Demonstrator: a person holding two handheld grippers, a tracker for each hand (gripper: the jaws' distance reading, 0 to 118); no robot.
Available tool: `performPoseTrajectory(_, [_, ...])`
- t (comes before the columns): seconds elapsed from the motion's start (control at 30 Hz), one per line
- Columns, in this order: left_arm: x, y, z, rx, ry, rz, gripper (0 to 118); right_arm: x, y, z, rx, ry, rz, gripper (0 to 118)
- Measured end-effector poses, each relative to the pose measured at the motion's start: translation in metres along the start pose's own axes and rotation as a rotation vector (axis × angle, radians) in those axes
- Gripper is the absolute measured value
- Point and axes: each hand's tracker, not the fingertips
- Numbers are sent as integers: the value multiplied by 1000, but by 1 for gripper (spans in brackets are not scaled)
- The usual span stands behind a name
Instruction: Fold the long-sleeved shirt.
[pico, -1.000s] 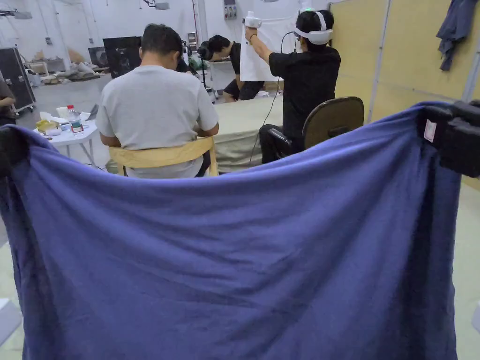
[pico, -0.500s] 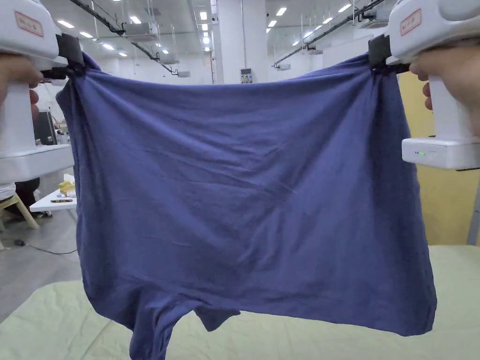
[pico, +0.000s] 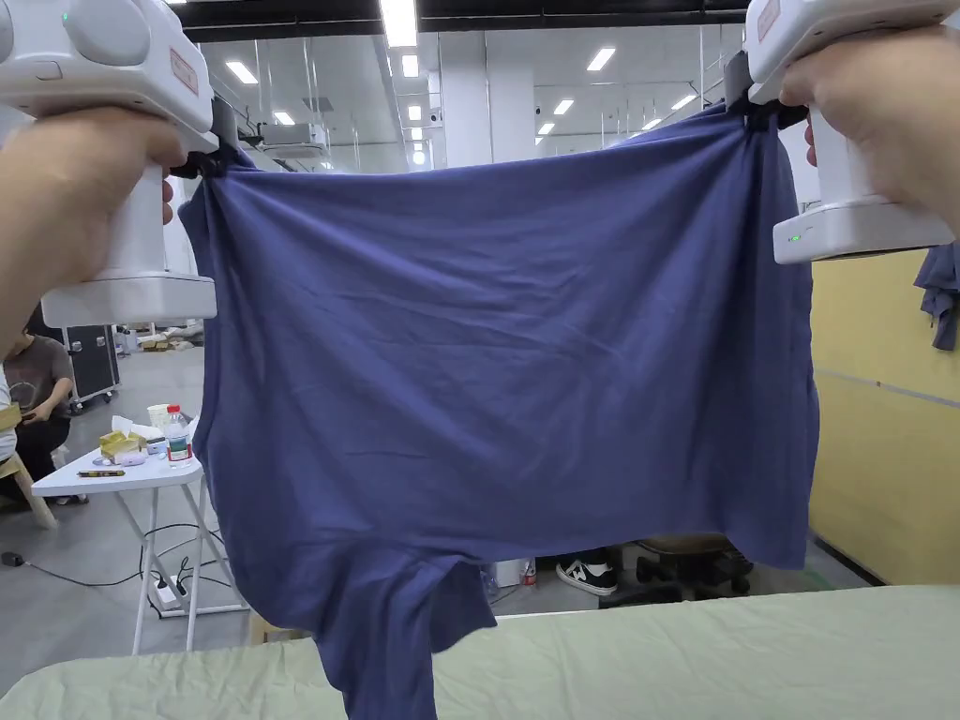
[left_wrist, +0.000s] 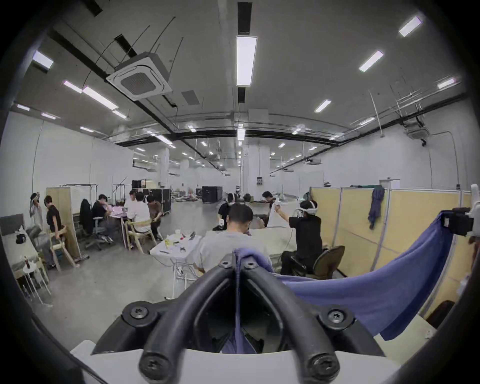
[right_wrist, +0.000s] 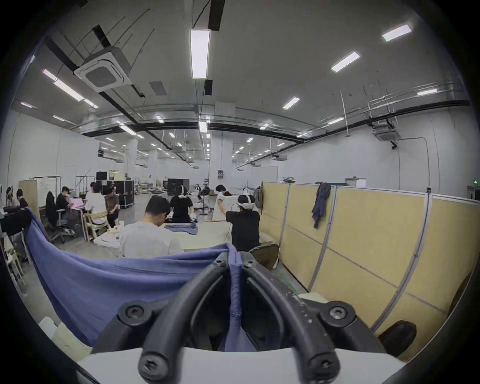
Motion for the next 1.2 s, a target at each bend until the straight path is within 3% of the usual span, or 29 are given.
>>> performPoseTrajectory(0.13, [9, -41, -28, -19, -20, -36, 0, -3, -39, -34, -31, -13, 50, 8])
performPoseTrajectory(0.27, [15, -116, -67, -141, -21, -29, 0, -6, -119, -77, -143, 21, 62, 8])
performPoseTrajectory(0.43, [28, -249, -105, -335, -50, -52, 0, -16, -270, -140, -393, 65, 103, 8])
performPoseTrajectory(0.63, [38, -407, -125, -590, -77, -100, 0, -20, -442, -165, -671, 94, 117, 8])
performPoseTrajectory(0.8, [31, -487, -106, -709, -88, -127, 0, -8, -518, -150, -779, 116, 137, 8])
performPoseTrajectory(0.97, [16, -529, -37, -791, -81, -94, 0, 15, -546, -84, -795, 170, 115, 8])
performPoseTrajectory(1.03, [4, -531, 4, -826, -74, -57, 0, 26, -550, -46, -777, 191, 116, 8])
performPoseTrajectory(1.1, [-12, -530, 42, -851, -52, 69, 0, 35, -556, 2, -758, 214, 104, 8])
performPoseTrajectory(1.2, [-15, -526, 119, -816, -78, -112, 0, 48, -567, 75, -742, 242, 95, 8])
